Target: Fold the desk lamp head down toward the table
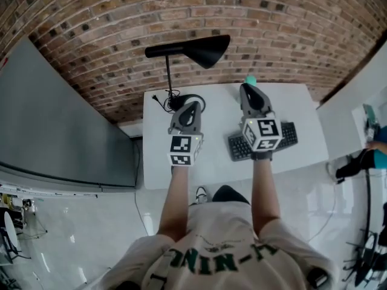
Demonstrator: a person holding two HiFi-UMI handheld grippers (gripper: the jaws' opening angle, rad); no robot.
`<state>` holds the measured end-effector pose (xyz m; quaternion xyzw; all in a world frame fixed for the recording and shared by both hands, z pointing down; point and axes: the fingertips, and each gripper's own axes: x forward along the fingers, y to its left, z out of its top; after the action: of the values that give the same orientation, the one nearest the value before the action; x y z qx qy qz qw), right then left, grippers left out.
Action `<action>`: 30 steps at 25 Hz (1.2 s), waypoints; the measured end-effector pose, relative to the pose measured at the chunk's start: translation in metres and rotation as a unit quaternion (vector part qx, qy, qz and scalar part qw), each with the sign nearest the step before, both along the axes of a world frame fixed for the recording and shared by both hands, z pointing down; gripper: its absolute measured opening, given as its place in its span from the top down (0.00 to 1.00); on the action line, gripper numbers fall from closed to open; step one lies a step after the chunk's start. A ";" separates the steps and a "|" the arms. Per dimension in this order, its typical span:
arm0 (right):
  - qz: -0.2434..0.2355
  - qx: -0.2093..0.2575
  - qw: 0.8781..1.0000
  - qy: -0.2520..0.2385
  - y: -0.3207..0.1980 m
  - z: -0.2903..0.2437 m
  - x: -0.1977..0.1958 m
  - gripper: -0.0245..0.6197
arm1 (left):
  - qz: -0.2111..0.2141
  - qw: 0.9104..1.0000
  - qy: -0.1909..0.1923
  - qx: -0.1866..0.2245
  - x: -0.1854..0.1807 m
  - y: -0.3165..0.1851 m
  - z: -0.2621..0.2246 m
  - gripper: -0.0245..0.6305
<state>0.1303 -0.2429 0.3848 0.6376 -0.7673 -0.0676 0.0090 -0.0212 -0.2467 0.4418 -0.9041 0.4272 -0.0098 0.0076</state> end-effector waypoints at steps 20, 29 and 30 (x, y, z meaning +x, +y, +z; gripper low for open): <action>-0.123 0.042 0.991 -0.015 -0.102 -0.074 0.019 0.92 | -0.020 0.999 -0.030 -0.002 0.046 -0.067 -0.007 0.96; -0.178 0.052 0.981 -0.062 -0.116 -0.088 0.001 0.88 | -0.045 0.998 -0.039 -0.002 0.035 -0.084 -0.005 0.96; -0.181 0.049 0.980 -0.067 -0.117 -0.088 -0.001 0.86 | -0.047 0.998 -0.039 -0.002 0.034 -0.085 -0.005 0.96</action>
<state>0.1297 -0.3602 0.2971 0.4911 -0.8645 -0.0631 -0.0860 0.0127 -0.3316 0.4370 -0.8822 0.4682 -0.0460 0.0215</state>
